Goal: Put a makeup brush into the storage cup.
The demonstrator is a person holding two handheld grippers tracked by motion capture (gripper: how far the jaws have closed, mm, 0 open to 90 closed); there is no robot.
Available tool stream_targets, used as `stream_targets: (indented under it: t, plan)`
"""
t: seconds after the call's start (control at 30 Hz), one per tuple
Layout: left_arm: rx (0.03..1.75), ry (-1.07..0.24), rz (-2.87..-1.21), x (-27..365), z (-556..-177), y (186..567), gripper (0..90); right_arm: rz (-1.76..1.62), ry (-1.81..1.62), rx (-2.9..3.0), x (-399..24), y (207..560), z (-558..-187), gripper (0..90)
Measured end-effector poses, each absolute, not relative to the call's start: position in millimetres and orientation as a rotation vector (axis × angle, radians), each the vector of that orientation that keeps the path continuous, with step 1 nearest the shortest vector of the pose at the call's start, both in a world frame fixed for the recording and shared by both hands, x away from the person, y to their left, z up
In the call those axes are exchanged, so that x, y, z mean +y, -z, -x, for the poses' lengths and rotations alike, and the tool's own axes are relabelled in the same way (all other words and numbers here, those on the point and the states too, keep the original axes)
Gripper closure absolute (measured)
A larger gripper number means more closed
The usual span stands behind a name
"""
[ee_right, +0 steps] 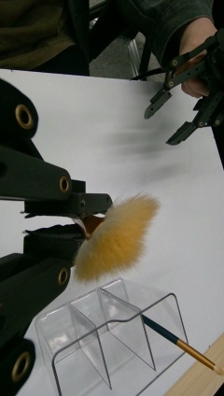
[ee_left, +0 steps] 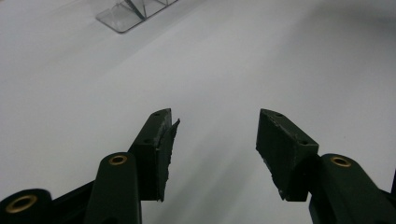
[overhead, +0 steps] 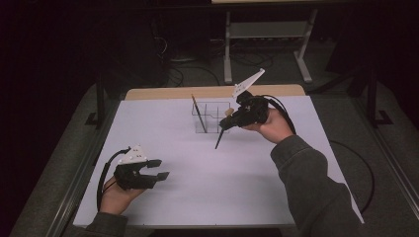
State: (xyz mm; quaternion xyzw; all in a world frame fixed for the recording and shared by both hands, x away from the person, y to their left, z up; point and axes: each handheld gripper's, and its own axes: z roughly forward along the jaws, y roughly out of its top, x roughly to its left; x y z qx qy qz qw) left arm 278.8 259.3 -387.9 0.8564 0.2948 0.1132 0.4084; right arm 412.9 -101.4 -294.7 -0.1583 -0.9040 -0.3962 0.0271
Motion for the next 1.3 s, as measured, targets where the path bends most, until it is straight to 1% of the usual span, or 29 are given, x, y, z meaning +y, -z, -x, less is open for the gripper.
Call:
stream_targets:
  t: [0.57,1.3]
  plan:
    - [0.763,-0.287,-2.157,263.9,-278.4,388.2,40.6,0.474,1.226,-2.840,-93.9,274.6,-424.9,82.5]
    - [0.766,-0.307,-2.136,268.4,-276.6,385.1,39.6,0.539,1.186,-2.885,-89.2,252.2,-449.8,82.5]
